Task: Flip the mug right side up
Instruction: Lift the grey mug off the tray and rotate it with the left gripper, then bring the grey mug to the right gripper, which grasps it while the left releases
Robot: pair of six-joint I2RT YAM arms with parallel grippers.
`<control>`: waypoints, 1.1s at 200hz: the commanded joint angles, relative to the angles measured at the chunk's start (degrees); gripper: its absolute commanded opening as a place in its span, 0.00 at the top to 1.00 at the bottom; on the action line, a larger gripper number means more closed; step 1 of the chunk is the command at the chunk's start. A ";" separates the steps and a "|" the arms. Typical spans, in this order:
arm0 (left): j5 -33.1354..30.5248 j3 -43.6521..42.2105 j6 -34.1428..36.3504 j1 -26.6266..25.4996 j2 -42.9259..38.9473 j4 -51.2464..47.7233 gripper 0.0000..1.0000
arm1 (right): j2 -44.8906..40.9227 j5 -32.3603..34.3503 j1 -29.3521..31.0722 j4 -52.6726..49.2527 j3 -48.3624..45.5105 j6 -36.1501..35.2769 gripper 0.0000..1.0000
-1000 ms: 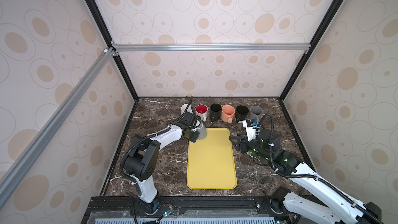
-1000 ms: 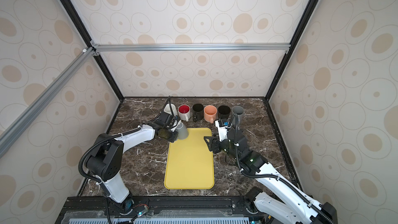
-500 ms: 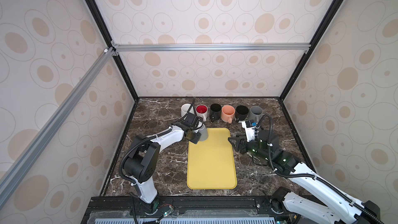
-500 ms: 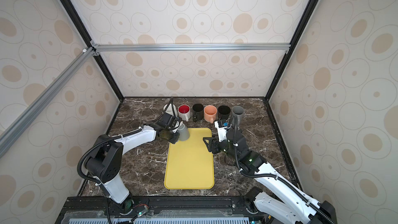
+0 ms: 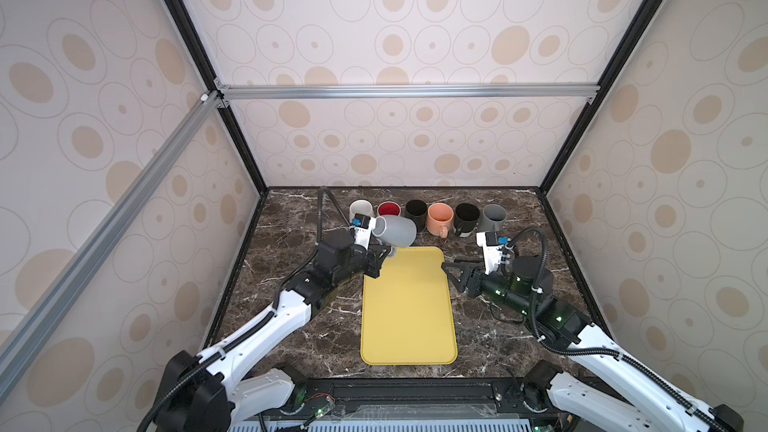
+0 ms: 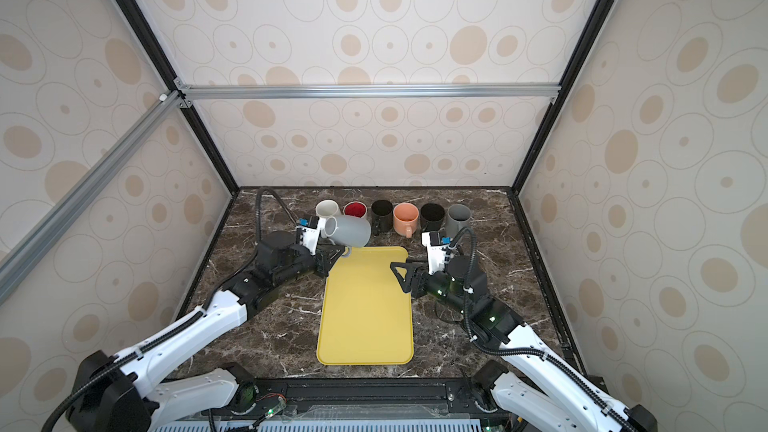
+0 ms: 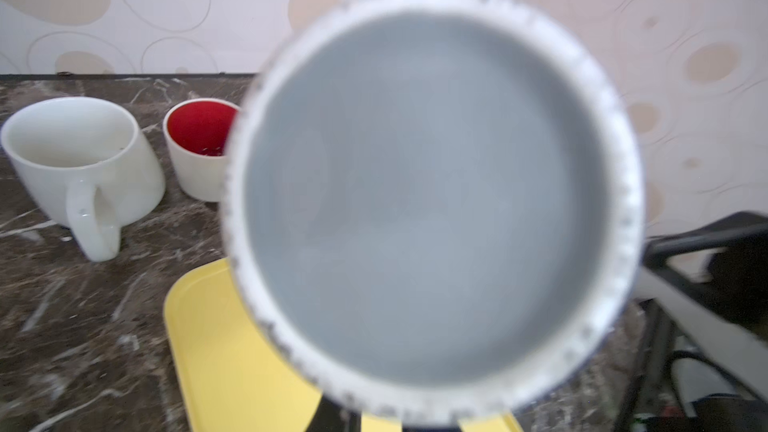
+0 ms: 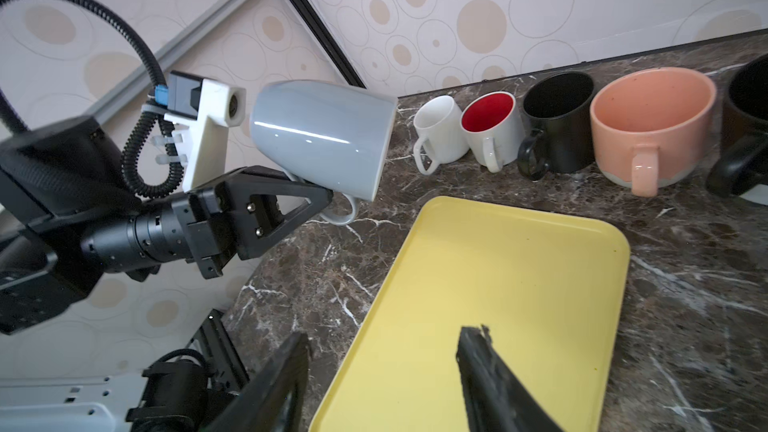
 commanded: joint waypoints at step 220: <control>17.37 -13.56 -57.62 -2.04 12.79 91.35 1.00 | 15.52 -19.47 2.22 20.56 11.81 9.27 0.45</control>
